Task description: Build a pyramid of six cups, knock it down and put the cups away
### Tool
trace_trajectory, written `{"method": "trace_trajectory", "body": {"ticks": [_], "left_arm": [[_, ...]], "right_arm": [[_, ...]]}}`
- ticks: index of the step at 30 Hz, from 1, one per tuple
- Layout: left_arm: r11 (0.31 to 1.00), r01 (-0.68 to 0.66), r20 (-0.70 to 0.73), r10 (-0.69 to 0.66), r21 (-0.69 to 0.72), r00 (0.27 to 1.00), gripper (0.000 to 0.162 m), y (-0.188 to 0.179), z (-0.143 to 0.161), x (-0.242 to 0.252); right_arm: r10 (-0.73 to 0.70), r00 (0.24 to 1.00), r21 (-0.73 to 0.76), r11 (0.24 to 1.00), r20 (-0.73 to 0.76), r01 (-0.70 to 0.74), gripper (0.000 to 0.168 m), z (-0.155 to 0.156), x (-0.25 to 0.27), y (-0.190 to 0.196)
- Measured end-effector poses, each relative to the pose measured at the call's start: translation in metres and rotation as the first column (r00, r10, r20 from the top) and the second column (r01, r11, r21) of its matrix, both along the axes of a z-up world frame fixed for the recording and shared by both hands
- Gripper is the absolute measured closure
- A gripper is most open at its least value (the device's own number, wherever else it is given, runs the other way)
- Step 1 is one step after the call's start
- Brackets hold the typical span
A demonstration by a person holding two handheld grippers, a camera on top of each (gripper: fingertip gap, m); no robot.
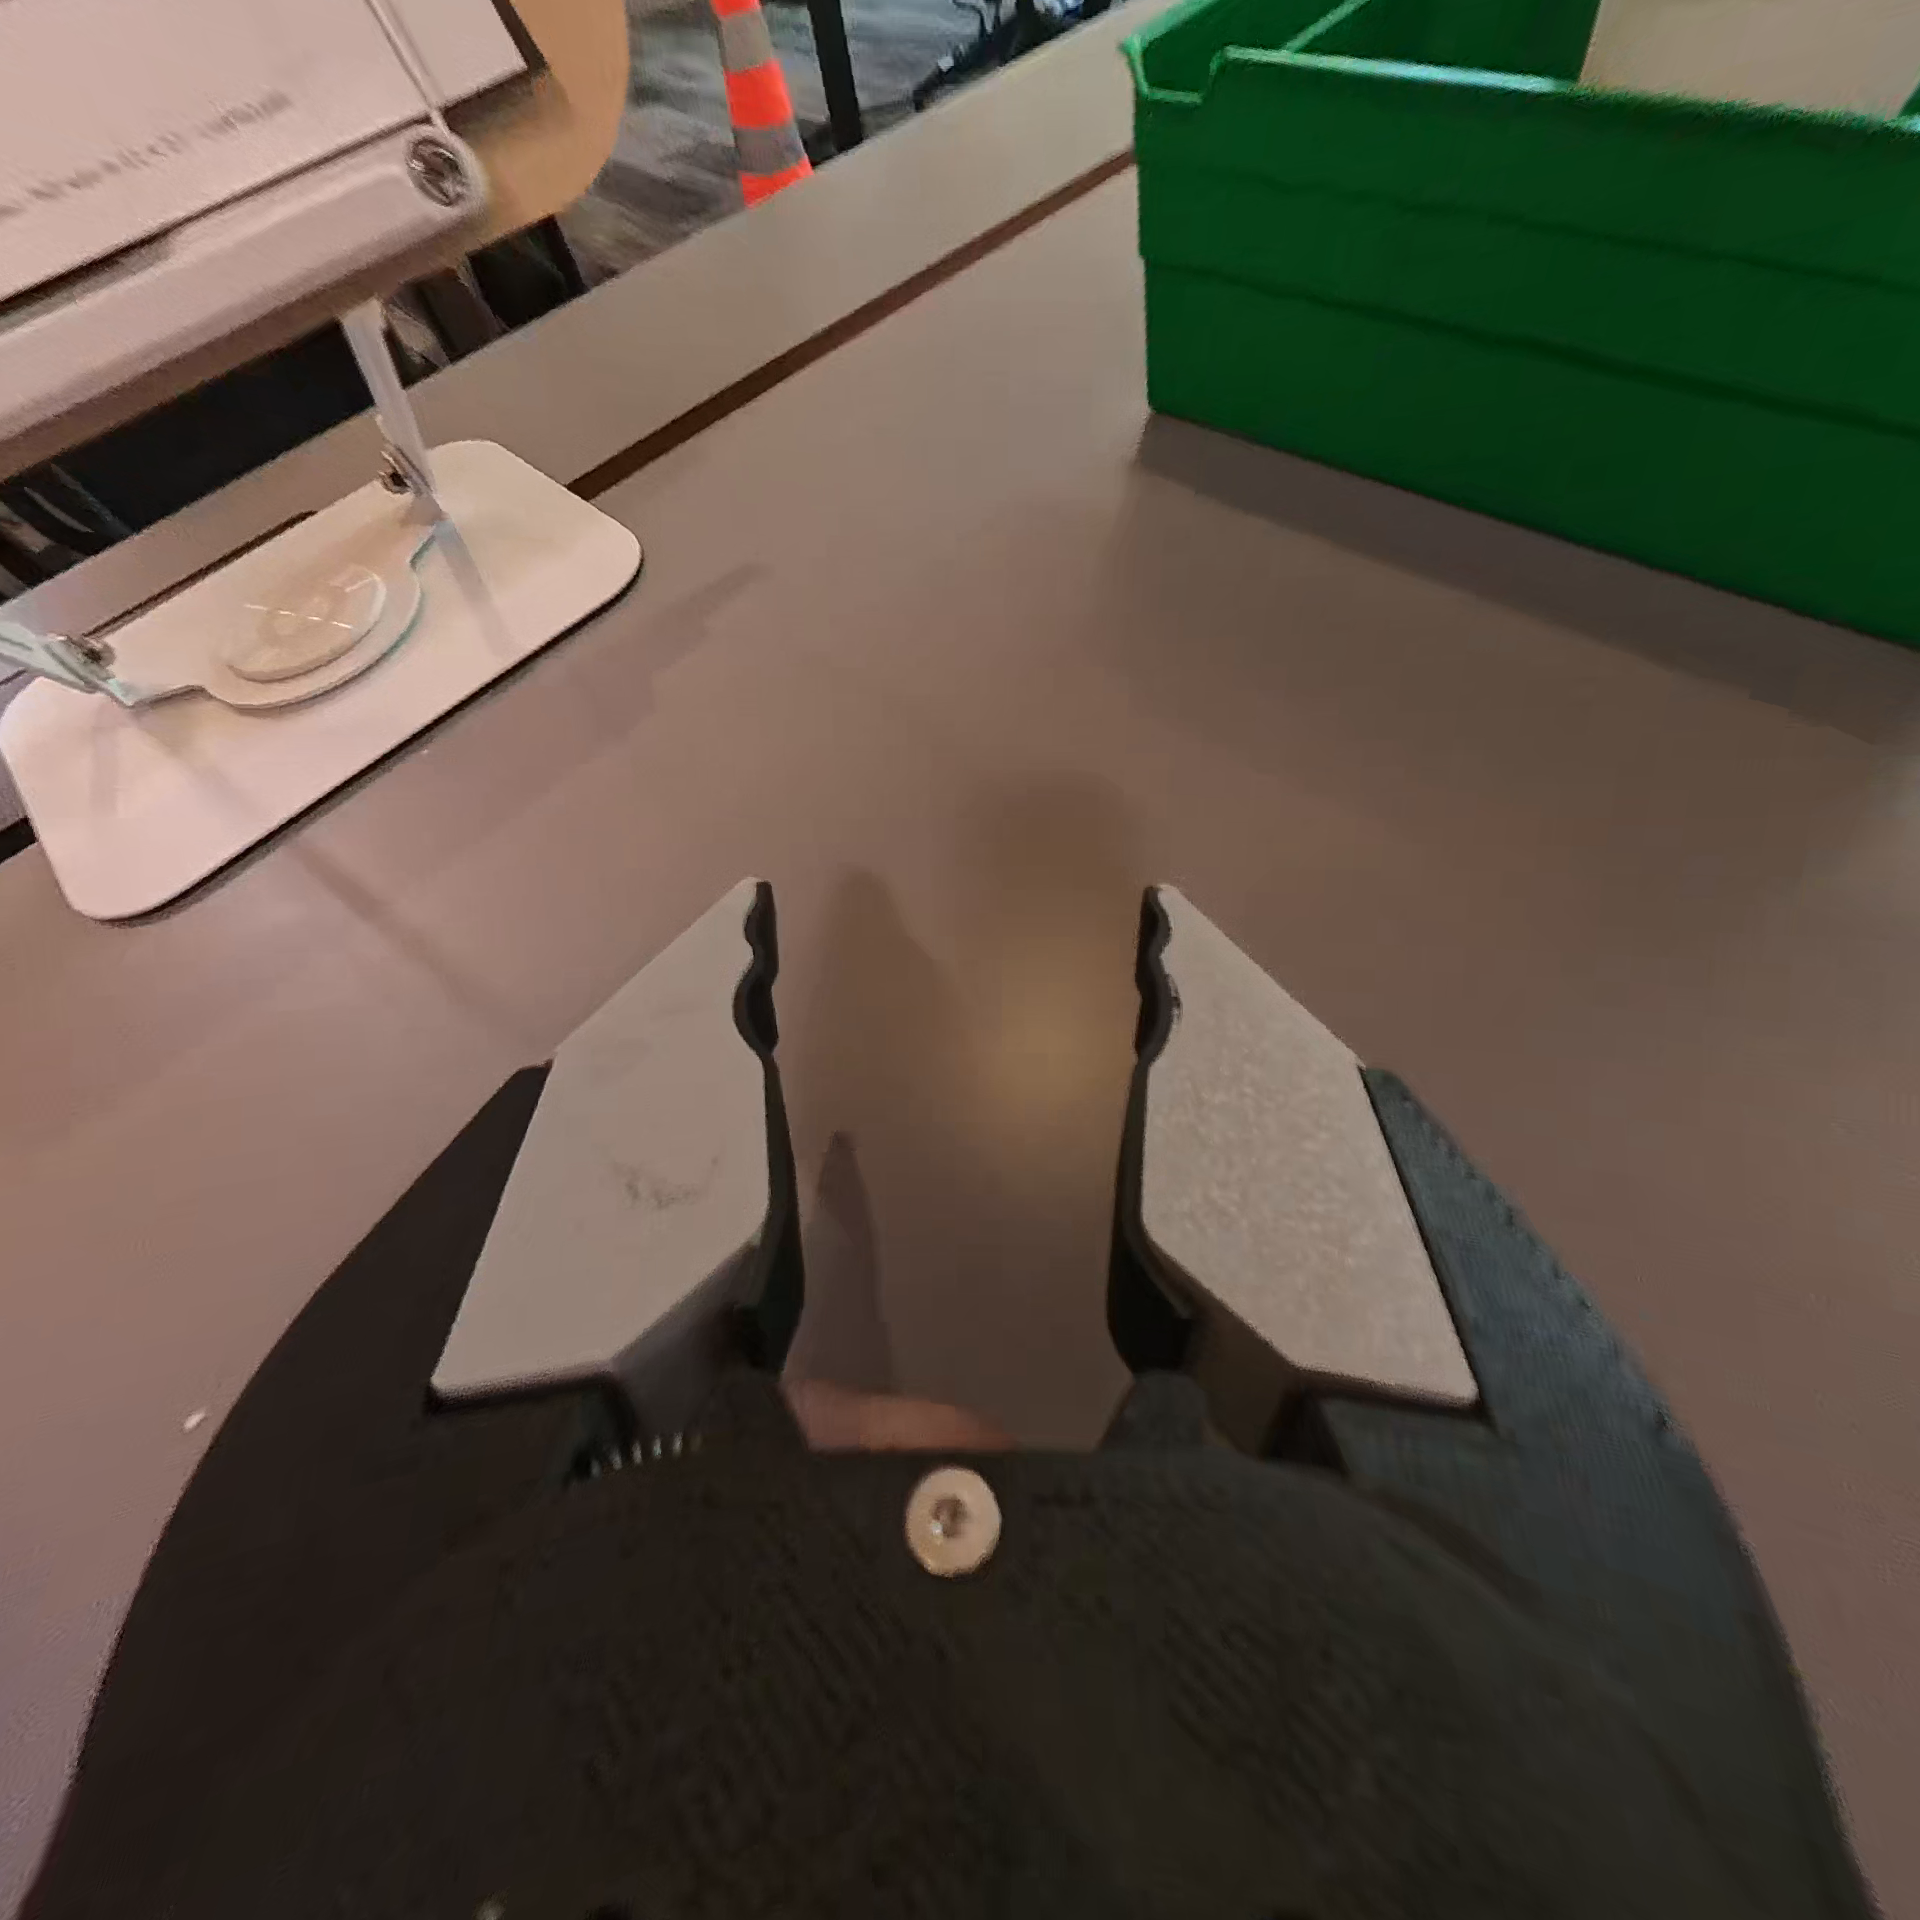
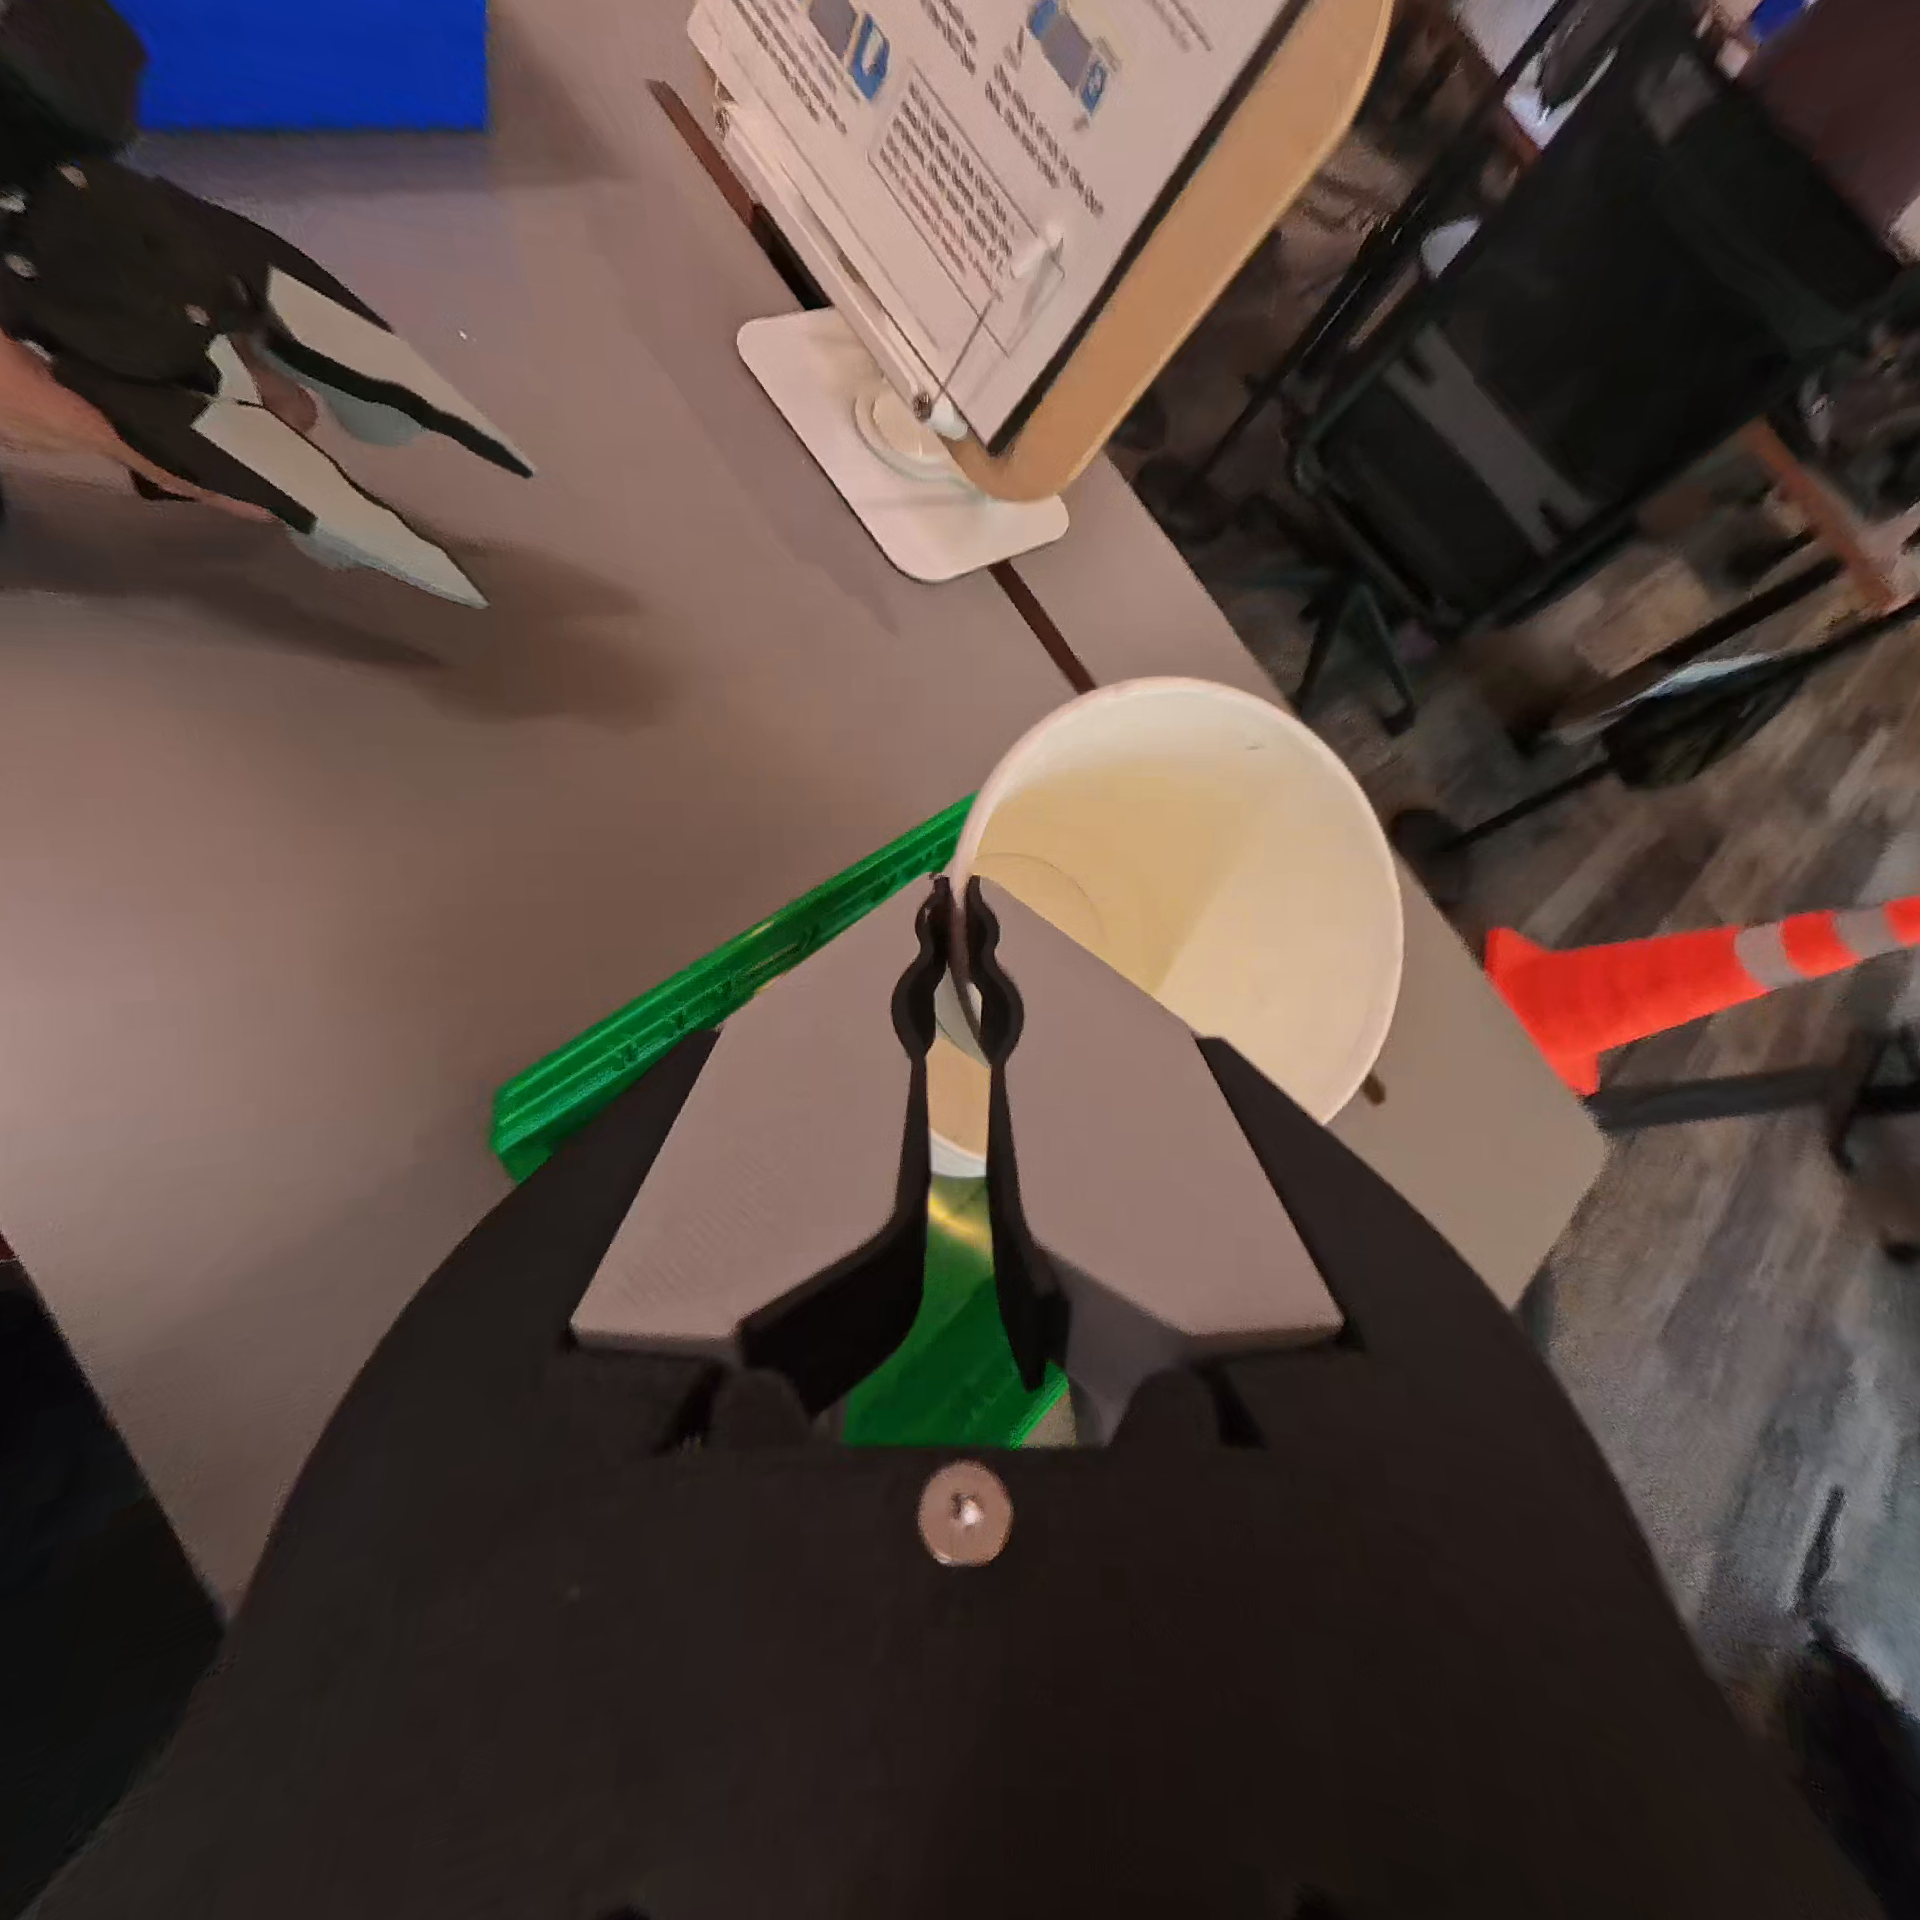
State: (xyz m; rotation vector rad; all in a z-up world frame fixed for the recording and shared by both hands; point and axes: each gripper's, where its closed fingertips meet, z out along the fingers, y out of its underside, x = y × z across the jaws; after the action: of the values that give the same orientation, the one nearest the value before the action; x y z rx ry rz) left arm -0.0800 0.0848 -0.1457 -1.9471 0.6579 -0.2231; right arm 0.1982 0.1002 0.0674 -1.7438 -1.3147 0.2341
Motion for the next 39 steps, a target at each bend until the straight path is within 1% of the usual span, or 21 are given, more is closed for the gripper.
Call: {"method": "trace_trajectory", "body": {"ticks": [2,5,8,10,12,14,15,16,18,21,24,25,27,29,33,36,37,39], "left_arm": [[1.0,0.023,-0.052,-0.024,-0.013,0.998,0.094,0.008,-0.005,0.002],[0.999,0.037,-0.123,-0.034,0.016,0.992,0.095,0.02,-0.004,0.001],[0.998,0.057,-0.107,-0.056,0.013,0.993,0.097,0.03,-0.004,0.002],[0.999,0.054,-0.087,-0.054,0.003,0.995,0.093,0.036,-0.008,-0.001],[0.999,0.05,-0.084,-0.051,-0.016,0.995,0.092,0.039,-0.017,-0.007],[0.999,0.027,-0.098,-0.031,-0.037,0.995,0.092,0.037,-0.028,-0.015],[0.999,0.016,-0.114,-0.021,-0.044,0.993,0.093,0.034,-0.033,-0.018],[0.999,0.001,-0.139,-0.007,-0.041,0.99,0.093,0.032,-0.035,-0.022],[1.0,-0.014,-0.188,0.014,0.002,0.982,0.095,0.031,-0.031,-0.028],[0.999,-0.03,-0.274,0.041,0.045,0.961,0.095,0.033,-0.029,-0.037],[0.999,-0.043,-0.316,0.045,0.015,0.948,0.096,0.036,-0.043,-0.045],[0.999,-0.049,-0.329,0.049,0.008,0.943,0.102,0.037,-0.046,-0.048],[0.997,-0.078,-0.348,0.082,0.025,0.934,0.094,0.041,-0.044,-0.056],[0.995,-0.099,-0.355,0.101,0.023,0.929,0.092,0.041,-0.044,-0.062],[0.993,-0.116,-0.302,0.108,-0.006,0.947,0.093,0.042,-0.046,-0.066],[0.992,-0.125,-0.288,0.113,-0.021,0.951,0.091,0.043,-0.047,-0.072],[0.993,-0.119,-0.29,0.108,-0.019,0.951,0.092,0.042,-0.046,-0.073],[0.992,-0.127,-0.296,0.118,-0.012,0.948,0.092,0.041,-0.046,-0.079]], "right_arm": [[-0.008,1.0,-0.084,0.996,-0.011,0.007,0.168,-0.007,0.003,0.005],[-0.03,0.999,-0.131,0.991,0.031,0.033,0.168,-0.022,0.008,0.015],[-0.045,0.995,-0.179,0.982,0.086,0.06,0.168,-0.042,0.007,0.025],[-0.044,0.992,-0.22,0.973,0.122,0.07,0.168,-0.057,0.005,0.03],[-0.035,0.987,-0.264,0.962,0.156,0.076,0.168,-0.072,0.003,0.032],[-0.006,0.987,-0.291,0.955,0.159,0.052,0.168,-0.085,-0.001,0.031],[-0.006,0.988,-0.29,0.956,0.153,0.05,0.166,-0.089,-0.003,0.032],[-0.01,0.989,-0.289,0.956,0.147,0.052,0.158,-0.092,-0.004,0.034],[-0.019,0.993,-0.284,0.957,0.121,0.053,0.147,-0.094,-0.008,0.036],[-0.037,0.997,-0.253,0.966,0.062,0.052,0.138,-0.08,-0.02,0.037],[0.02,0.995,-0.186,0.982,-0.101,-0.039,0.133,-0.045,-0.06,0.019],[0.059,0.982,-0.173,0.981,-0.181,-0.091,0.13,-0.034,-0.078,0.008],[0.168,0.936,-0.207,0.949,-0.31,-0.239,0.12,-0.024,-0.115,-0.023],[0.259,0.904,-0.221,0.912,-0.339,-0.344,0.114,-0.028,-0.146,-0.048],[0.347,0.862,-0.141,0.896,-0.368,-0.421,0.111,-0.038,-0.199,-0.071],[0.387,0.807,-0.147,0.858,-0.447,-0.492,0.111,-0.053,-0.241,-0.095],[0.392,0.793,-0.131,0.856,-0.467,-0.501,0.111,-0.06,-0.253,-0.098],[0.375,0.806,-0.113,0.875,-0.457,-0.471,0.111,-0.083,-0.274,-0.095]]}}
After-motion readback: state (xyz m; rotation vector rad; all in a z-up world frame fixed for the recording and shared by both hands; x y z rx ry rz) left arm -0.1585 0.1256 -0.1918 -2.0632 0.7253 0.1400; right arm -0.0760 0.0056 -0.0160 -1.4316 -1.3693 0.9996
